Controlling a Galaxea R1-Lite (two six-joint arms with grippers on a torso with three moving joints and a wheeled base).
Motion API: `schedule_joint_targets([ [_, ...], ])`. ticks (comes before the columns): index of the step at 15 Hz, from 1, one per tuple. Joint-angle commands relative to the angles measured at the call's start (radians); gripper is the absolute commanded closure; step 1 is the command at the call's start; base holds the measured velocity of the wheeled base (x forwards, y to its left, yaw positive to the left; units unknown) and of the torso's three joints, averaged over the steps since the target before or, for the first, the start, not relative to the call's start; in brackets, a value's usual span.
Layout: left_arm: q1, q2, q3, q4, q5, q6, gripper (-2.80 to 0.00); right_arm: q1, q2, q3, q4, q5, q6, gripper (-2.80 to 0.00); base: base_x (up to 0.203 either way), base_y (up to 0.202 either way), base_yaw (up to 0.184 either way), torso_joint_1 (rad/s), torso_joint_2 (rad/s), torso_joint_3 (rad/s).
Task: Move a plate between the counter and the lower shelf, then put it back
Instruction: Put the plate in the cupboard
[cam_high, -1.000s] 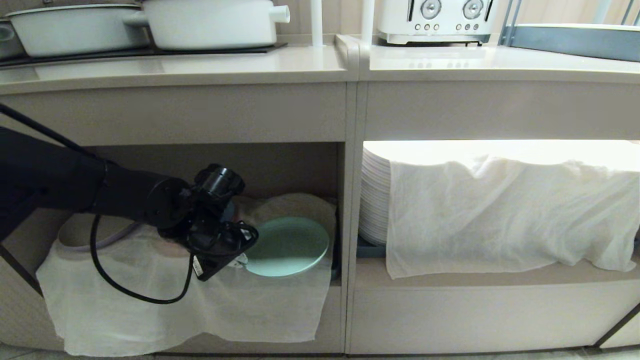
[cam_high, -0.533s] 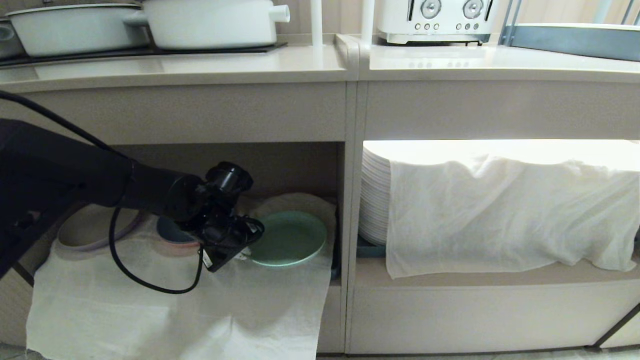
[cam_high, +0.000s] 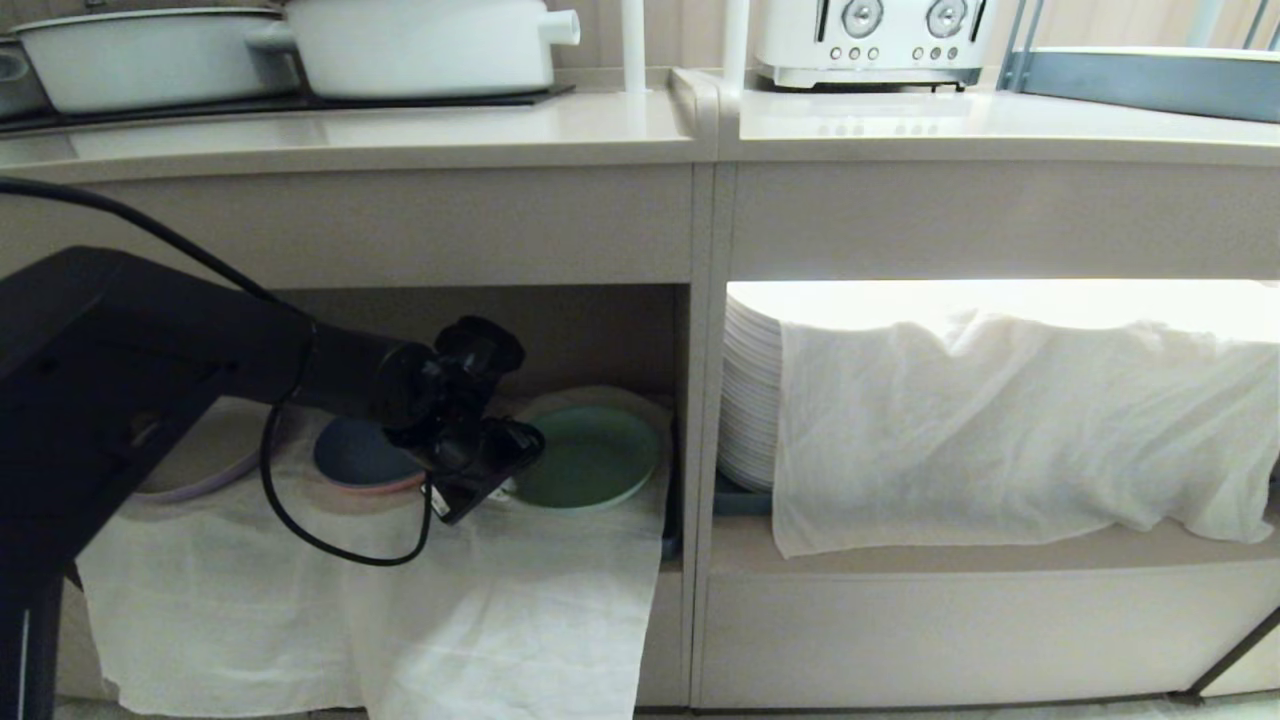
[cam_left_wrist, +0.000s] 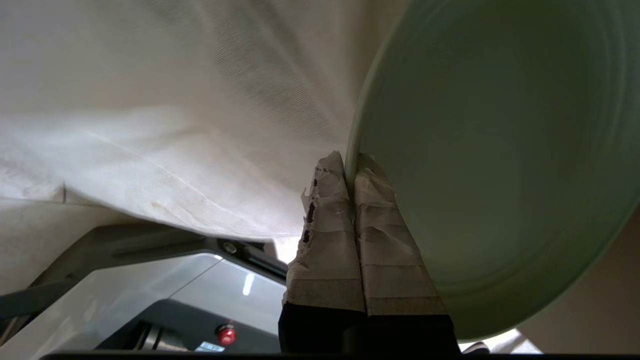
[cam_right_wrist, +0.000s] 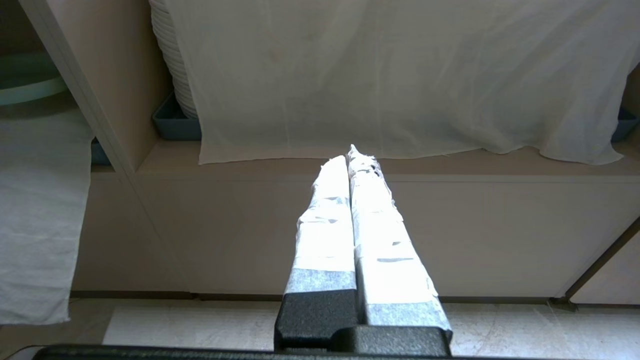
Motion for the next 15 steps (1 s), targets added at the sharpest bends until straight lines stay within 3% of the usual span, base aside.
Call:
schedule_joint_targets([
  [1,0.001,0.023,-0.024,0.002,0.004,-0.006,0.0,0.0,0.0,0.0,-0.001,0.0,0.0,0.0,0.0,0.0,0.0,0.0,0.0,0.0],
  [15,0.002,0.106,-0.098,0.001,0.033,-0.005,0.0,0.0,0.0,0.0,0.0,0.0,0.0,0.0,0.0,0.0,0.0,0.0,0.0,0.0],
])
